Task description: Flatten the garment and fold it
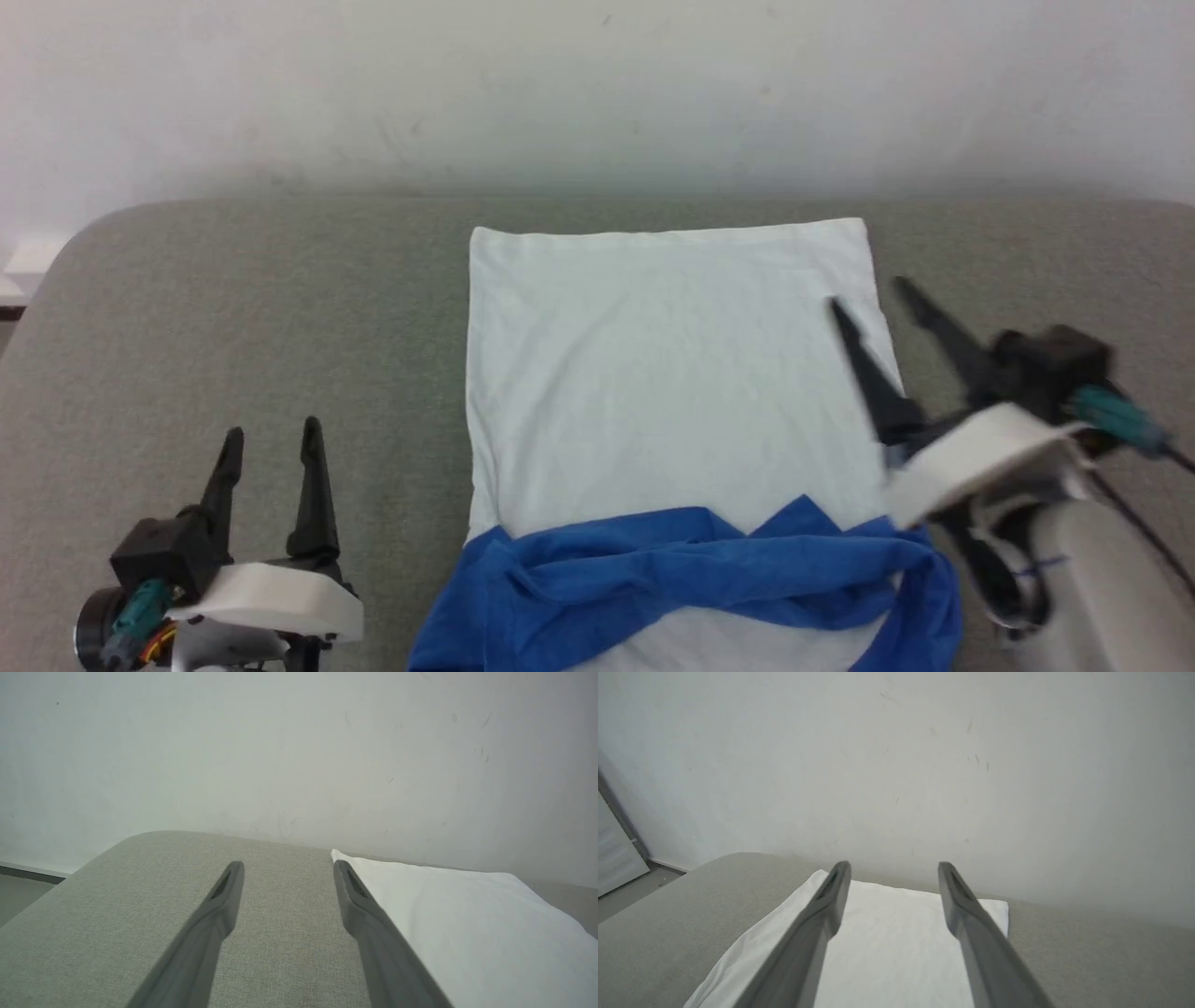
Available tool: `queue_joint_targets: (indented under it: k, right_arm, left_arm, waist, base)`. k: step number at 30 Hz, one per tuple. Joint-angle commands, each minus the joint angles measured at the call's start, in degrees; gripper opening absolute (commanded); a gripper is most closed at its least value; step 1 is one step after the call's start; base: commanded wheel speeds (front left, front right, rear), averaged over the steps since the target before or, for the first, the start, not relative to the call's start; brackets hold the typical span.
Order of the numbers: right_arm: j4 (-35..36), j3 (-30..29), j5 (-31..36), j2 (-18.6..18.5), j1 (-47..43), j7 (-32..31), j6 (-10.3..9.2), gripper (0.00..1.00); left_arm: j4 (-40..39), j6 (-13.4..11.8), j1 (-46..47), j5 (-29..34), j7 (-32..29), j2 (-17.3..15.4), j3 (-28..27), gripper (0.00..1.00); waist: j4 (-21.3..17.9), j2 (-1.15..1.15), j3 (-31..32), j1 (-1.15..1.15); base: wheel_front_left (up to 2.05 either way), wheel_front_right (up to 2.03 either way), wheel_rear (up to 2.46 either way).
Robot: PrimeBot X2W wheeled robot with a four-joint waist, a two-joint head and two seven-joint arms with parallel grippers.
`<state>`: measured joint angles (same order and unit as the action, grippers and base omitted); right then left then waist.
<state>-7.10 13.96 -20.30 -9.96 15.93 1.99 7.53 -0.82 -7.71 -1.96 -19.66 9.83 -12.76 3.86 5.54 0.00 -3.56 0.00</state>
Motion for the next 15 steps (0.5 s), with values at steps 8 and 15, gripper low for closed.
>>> queue_joint_targets:
  k: [8, 15]
  right_arm:
    - [15.36, -19.46, 7.49, 1.78, -11.06, -6.85, -0.04, 1.0]
    - [23.73, -21.6, 8.56, 4.47, -11.54, -8.76, -0.04, 1.0]
  left_arm:
    - [-0.85, 1.59, 6.63, -1.59, -2.38, -3.04, -1.41, 1.0]
    - [4.18, 5.98, 23.8, -3.24, -8.94, -7.25, -0.5, 1.0]
  waist:
    - [-5.42, 0.0, -4.12, 0.0]
    - [-9.77, 0.0, -13.04, 0.0]
  base:
    - [0.0, 0.0, 0.0]
    - [0.0, 0.0, 0.0]
